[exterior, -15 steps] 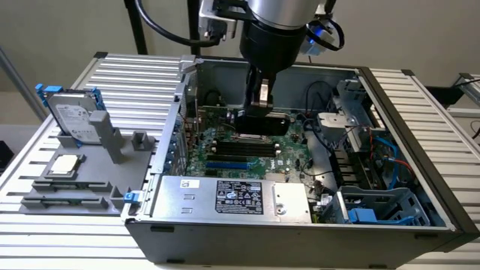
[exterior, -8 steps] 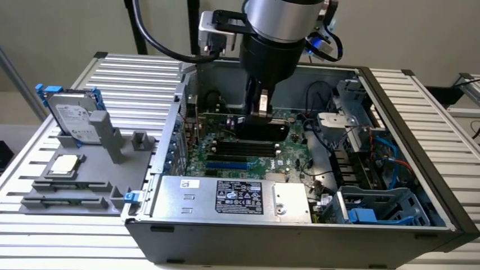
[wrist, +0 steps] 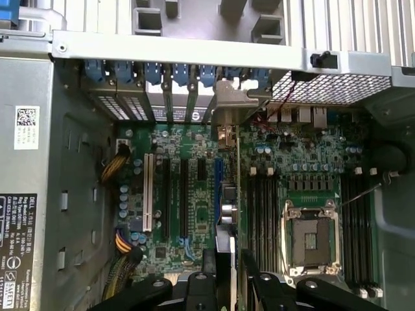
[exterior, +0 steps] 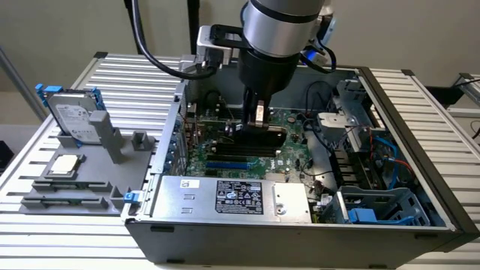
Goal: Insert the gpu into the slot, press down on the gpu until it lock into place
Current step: 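Insert the gpu into the slot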
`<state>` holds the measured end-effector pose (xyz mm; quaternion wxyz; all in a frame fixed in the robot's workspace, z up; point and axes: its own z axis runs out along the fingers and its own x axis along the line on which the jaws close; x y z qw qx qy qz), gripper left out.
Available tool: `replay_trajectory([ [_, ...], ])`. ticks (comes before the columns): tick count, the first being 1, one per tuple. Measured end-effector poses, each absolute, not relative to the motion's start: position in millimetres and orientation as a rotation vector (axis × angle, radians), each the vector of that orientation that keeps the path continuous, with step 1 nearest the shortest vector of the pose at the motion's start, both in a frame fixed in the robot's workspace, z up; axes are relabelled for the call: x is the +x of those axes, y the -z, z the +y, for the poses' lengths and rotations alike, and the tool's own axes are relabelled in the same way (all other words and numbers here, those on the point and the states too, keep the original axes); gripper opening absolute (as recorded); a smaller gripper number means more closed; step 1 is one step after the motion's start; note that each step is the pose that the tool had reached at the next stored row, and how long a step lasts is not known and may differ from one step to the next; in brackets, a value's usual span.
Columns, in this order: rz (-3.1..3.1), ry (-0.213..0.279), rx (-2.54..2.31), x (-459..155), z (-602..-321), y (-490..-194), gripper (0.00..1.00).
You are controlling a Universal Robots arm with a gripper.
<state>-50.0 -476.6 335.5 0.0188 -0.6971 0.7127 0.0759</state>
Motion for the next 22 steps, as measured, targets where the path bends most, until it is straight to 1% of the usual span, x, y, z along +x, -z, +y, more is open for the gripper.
replay_trajectory([
  [14, 2.213, -0.235, -2.164, -59.8, -476.6, -310.6, 0.26],
  [22, 2.215, -0.235, -2.162, -64.1, -476.1, -304.3, 0.26],
])
